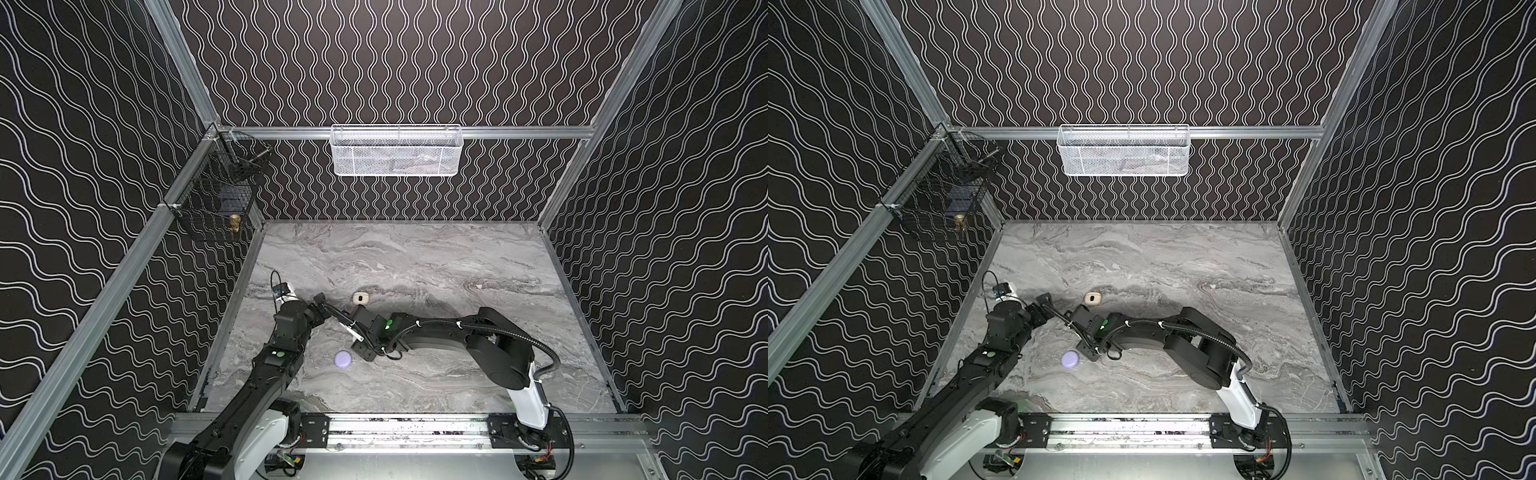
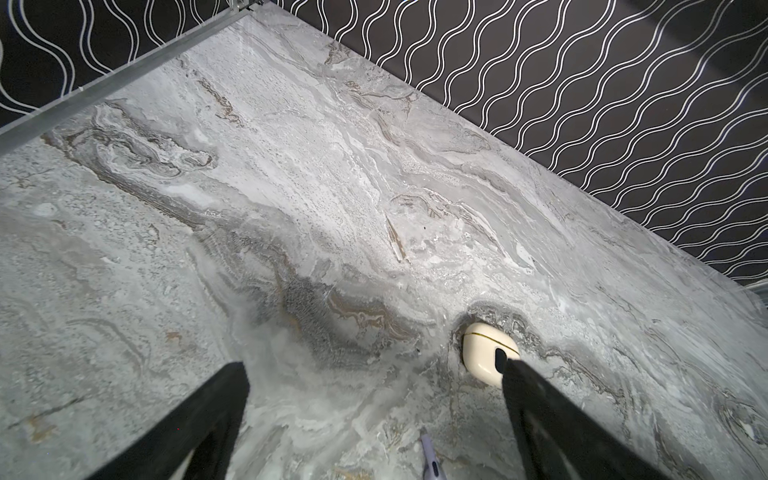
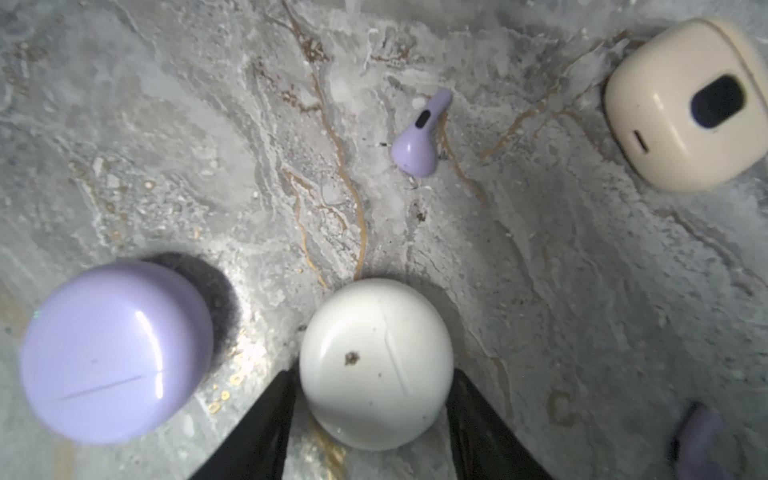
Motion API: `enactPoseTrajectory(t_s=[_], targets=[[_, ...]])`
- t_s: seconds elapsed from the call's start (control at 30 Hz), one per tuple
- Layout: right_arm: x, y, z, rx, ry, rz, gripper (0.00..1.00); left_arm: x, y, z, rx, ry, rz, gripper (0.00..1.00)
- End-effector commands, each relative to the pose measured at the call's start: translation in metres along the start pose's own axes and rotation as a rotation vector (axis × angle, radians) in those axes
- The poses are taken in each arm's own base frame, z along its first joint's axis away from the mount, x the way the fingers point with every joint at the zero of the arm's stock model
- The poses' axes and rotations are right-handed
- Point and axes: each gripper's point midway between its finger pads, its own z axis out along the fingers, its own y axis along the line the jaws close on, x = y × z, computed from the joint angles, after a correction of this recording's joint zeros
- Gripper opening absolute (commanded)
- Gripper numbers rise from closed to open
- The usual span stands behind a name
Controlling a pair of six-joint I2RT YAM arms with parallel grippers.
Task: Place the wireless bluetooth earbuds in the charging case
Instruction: 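Lower the right gripper onto the white round case and close on it, then lift the white round case off the table with the right gripper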
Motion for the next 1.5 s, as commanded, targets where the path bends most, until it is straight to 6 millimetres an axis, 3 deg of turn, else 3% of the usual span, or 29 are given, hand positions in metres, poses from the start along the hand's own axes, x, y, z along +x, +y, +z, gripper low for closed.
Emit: enactPoseTrajectory(t_s=[0.0,0.23,0.67,0.8,0.97,1.07,1.17,1.27,1.37,1.47], targets=[[0.012,-0.001,0.008,0.010,0.050,-0.017,0.63,-0.007,-0.005,0.000,0.023,-0.026,0.008,0.99],[0.013,-0.002,0.013,-0.007,0.055,0.000,0.64,-0.007,-0.005,0.000,0.022,-0.026,0.008,0.99],[0.013,-0.001,0.008,-0.022,0.027,0.024,0.38,-0.007,-0.007,-0.002,0.041,-0.029,0.011,0.99],[0.005,-0.004,-0.003,-0.009,-0.017,0.037,0.32,-0.007,-0.009,-0.002,0.053,-0.028,0.010,0.98],[-0.024,-0.028,-0.049,0.030,-0.179,0.090,0.26,-0.018,-0.021,-0.012,0.078,0.003,-0.028,0.97],[-0.045,-0.048,-0.091,0.065,-0.328,0.123,0.24,-0.045,-0.052,-0.032,0.198,0.009,-0.066,0.98],[-0.061,-0.061,-0.131,0.118,-0.484,0.117,0.21,-0.079,-0.092,-0.059,0.332,0.024,0.019,0.98],[-0.079,-0.069,-0.172,0.148,-0.650,0.085,0.21,-0.088,-0.116,-0.071,0.416,0.085,0.128,0.94],[-0.094,-0.083,-0.202,0.181,-0.772,0.049,0.21,-0.087,-0.120,-0.068,0.419,0.108,0.191,0.93],[-0.103,-0.114,-0.218,0.269,-0.842,0.030,0.19,-0.097,-0.125,-0.075,0.419,0.118,0.215,0.89]])
